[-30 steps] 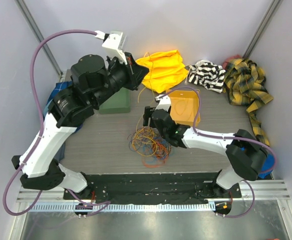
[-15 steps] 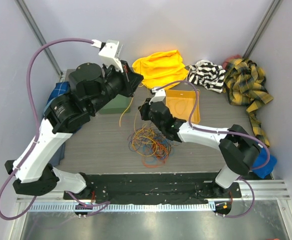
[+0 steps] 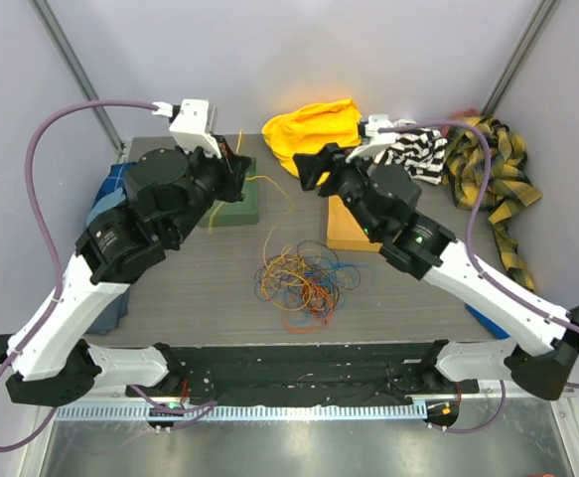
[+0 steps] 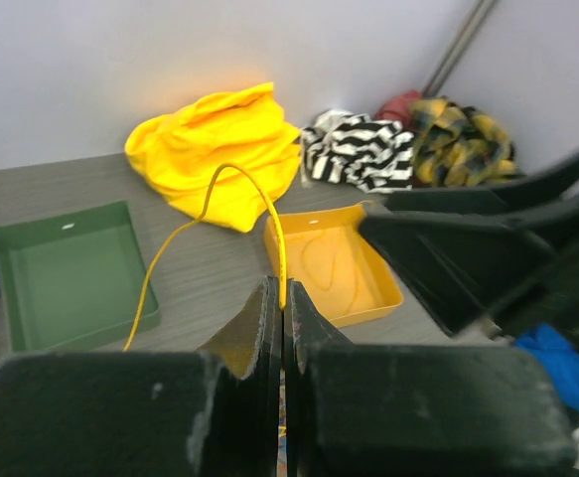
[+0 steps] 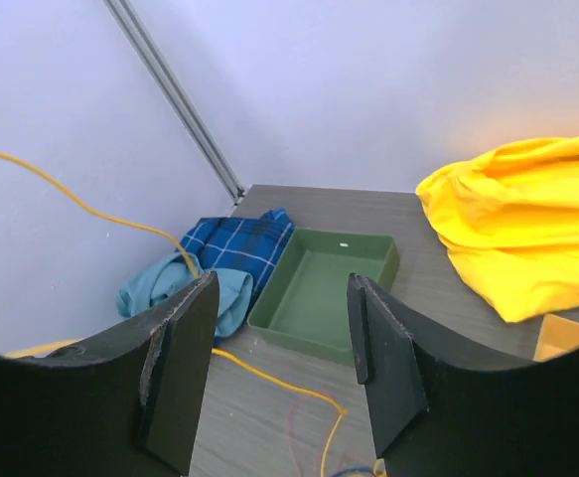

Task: Untangle the cables

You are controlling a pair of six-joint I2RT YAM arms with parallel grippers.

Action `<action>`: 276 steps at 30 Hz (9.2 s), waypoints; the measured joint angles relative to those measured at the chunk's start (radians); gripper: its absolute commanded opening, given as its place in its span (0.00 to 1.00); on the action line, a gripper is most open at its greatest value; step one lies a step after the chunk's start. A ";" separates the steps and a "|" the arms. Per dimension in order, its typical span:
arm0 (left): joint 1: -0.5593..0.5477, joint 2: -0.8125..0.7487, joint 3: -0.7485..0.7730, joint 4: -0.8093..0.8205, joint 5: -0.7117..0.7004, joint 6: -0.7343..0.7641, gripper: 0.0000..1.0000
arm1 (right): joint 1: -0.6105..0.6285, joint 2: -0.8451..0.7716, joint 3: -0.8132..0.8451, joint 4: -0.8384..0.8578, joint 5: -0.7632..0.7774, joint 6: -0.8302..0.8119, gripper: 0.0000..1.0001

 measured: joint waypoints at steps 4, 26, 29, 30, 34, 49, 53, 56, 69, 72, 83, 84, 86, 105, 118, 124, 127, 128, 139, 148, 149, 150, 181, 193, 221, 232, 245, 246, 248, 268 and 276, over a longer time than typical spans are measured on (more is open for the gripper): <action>0.000 0.010 -0.019 -0.028 -0.078 0.001 0.00 | 0.000 -0.101 -0.173 -0.061 0.001 0.019 0.62; 0.000 0.010 0.300 0.001 -0.294 0.182 0.00 | 0.109 0.279 -0.496 -0.188 -0.075 0.110 0.01; 0.000 0.009 0.318 0.007 -0.327 0.224 0.00 | 0.109 0.230 -0.496 -0.229 -0.032 0.117 0.01; 0.000 0.006 0.323 0.016 -0.336 0.238 0.00 | 0.109 0.203 -0.496 -0.241 -0.018 0.117 0.01; 0.000 -0.021 0.336 0.064 -0.379 0.301 0.00 | 0.109 0.011 -0.479 -0.314 0.055 0.116 0.01; 0.000 -0.008 0.325 0.137 -0.444 0.397 0.00 | 0.110 -0.128 -0.414 -0.353 0.035 0.139 0.44; 0.000 0.036 0.327 0.130 -0.463 0.425 0.00 | 0.127 0.042 -0.411 -0.376 0.019 0.156 0.68; 0.000 0.072 0.332 0.113 -0.468 0.430 0.00 | 0.166 0.089 -0.409 -0.405 0.048 0.147 0.72; 0.000 0.097 0.336 0.025 -0.433 0.372 0.00 | 0.207 0.221 -0.236 -0.240 0.010 -0.002 0.74; 0.000 0.099 0.344 0.003 -0.417 0.355 0.00 | 0.211 0.328 -0.209 -0.215 -0.013 -0.036 0.74; 0.000 0.101 0.351 -0.060 -0.375 0.302 0.00 | 0.211 0.571 -0.098 -0.171 -0.055 -0.123 0.73; 0.000 0.101 0.351 -0.062 -0.372 0.297 0.00 | 0.211 0.585 -0.087 -0.167 -0.054 -0.128 0.72; 0.000 0.101 0.351 -0.065 -0.367 0.288 0.00 | 0.211 0.620 -0.055 -0.164 -0.051 -0.137 0.70; 0.000 0.056 0.269 -0.081 -0.349 0.245 0.00 | 0.206 0.770 0.125 -0.154 0.024 -0.192 0.01; 0.000 0.018 0.110 -0.065 -0.315 0.193 0.00 | 0.203 0.332 0.338 -0.293 0.194 -0.250 0.01; 0.000 0.117 0.085 -0.035 -0.246 0.149 0.00 | 0.179 0.208 0.336 -0.362 0.248 -0.225 0.01; 0.000 0.195 0.092 -0.020 -0.190 0.128 0.00 | 0.148 0.194 0.278 -0.407 0.257 -0.203 0.01; 0.000 0.227 0.096 -0.006 -0.164 0.122 0.00 | 0.133 0.192 0.257 -0.425 0.256 -0.193 0.01; 0.000 0.568 0.273 0.140 0.118 -0.002 0.00 | -0.149 0.097 0.058 -0.546 0.230 -0.070 0.01; 0.039 0.802 0.278 0.270 0.343 -0.138 0.00 | -0.315 0.093 -0.026 -0.542 0.200 -0.044 0.01; 0.048 0.820 0.279 0.289 0.370 -0.159 0.00 | -0.328 0.105 -0.035 -0.536 0.194 -0.043 0.01; 0.059 0.838 0.279 0.311 0.398 -0.176 0.00 | -0.341 0.121 -0.043 -0.526 0.188 -0.040 0.01; 0.156 0.968 0.356 0.462 0.644 -0.375 0.00 | -0.392 0.224 -0.057 -0.443 0.153 0.006 0.01; 0.177 0.978 0.228 0.464 0.624 -0.389 0.59 | -0.414 0.239 -0.134 -0.441 0.182 0.034 0.52; 0.198 0.481 -0.262 0.317 0.234 -0.345 0.63 | -0.244 -0.103 -0.490 -0.271 -0.014 0.108 0.47; 0.185 -0.082 -0.767 0.217 0.109 -0.395 0.60 | 0.046 0.072 -0.588 -0.188 -0.014 0.143 0.47; 0.184 -0.333 -0.903 0.117 0.098 -0.419 0.60 | 0.042 0.273 -0.496 -0.145 -0.019 0.153 0.28; 0.184 -0.332 -0.910 0.111 0.098 -0.419 0.60 | 0.042 0.280 -0.496 -0.146 -0.018 0.156 0.21; 0.184 -0.333 -0.923 0.103 0.098 -0.419 0.59 | 0.042 0.282 -0.496 -0.149 -0.016 0.157 0.15; 0.184 -0.360 -0.942 0.098 0.102 -0.439 0.57 | 0.042 0.045 0.134 -0.433 0.114 0.016 0.01; 0.184 -0.388 -0.968 0.106 0.123 -0.453 0.57 | 0.042 -0.007 0.392 -0.509 0.082 0.004 0.33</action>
